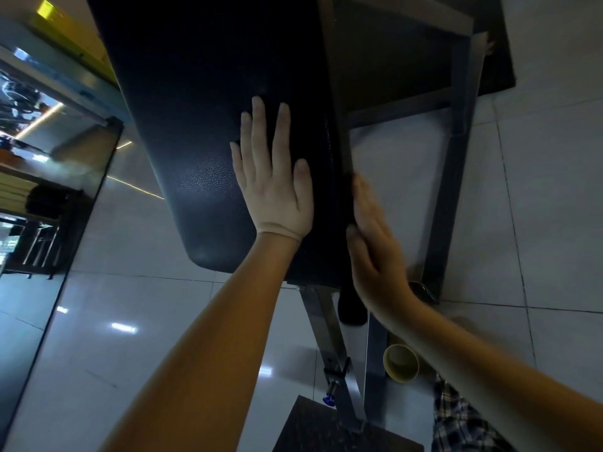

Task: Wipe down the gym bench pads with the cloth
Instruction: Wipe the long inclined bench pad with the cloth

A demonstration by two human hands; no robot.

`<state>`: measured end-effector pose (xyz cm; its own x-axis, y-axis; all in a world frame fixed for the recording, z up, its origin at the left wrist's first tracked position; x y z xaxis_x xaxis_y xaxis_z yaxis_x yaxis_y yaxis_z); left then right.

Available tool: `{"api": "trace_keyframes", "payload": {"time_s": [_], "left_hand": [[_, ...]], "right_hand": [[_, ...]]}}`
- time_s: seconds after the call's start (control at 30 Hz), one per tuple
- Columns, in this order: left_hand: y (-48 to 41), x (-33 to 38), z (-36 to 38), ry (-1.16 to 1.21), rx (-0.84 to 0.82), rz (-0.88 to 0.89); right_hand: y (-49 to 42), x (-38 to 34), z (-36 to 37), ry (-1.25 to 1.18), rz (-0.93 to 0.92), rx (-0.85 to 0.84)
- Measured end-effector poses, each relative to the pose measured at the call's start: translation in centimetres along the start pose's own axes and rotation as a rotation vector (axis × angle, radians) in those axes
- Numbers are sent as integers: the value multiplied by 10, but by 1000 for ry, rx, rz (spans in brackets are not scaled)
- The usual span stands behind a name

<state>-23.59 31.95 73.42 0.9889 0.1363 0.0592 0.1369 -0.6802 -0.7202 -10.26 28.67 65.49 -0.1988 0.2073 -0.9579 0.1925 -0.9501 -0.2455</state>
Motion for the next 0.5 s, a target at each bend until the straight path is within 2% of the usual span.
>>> {"api": "trace_keyframes", "payload": {"time_s": [0.1, 0.2, 0.37, 0.5], "left_hand": [[0, 0, 1, 4, -3, -3], [-1, -1, 1, -4, -4, 4], [-1, -4, 2, -8, -14, -6], [1, -3, 2, -7, -27, -3]], "right_hand": [[32, 11, -1, 45, 8, -19], [24, 9, 1, 45, 1, -11], [-45, -15, 8, 61, -61, 84], [-121, -41, 8, 51, -85, 78]]}}
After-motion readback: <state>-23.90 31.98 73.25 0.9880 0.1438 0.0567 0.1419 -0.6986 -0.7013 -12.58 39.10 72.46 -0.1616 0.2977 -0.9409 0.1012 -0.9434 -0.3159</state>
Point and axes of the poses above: each hand's wrist, its own y-axis away from the middle knuckle, its own z-axis out of the palm, x = y × z, the point moved 3 cm from there along -y, towards the middle knuckle, and after that the axes turned 9 degrees about x, right-handed, at the moved point
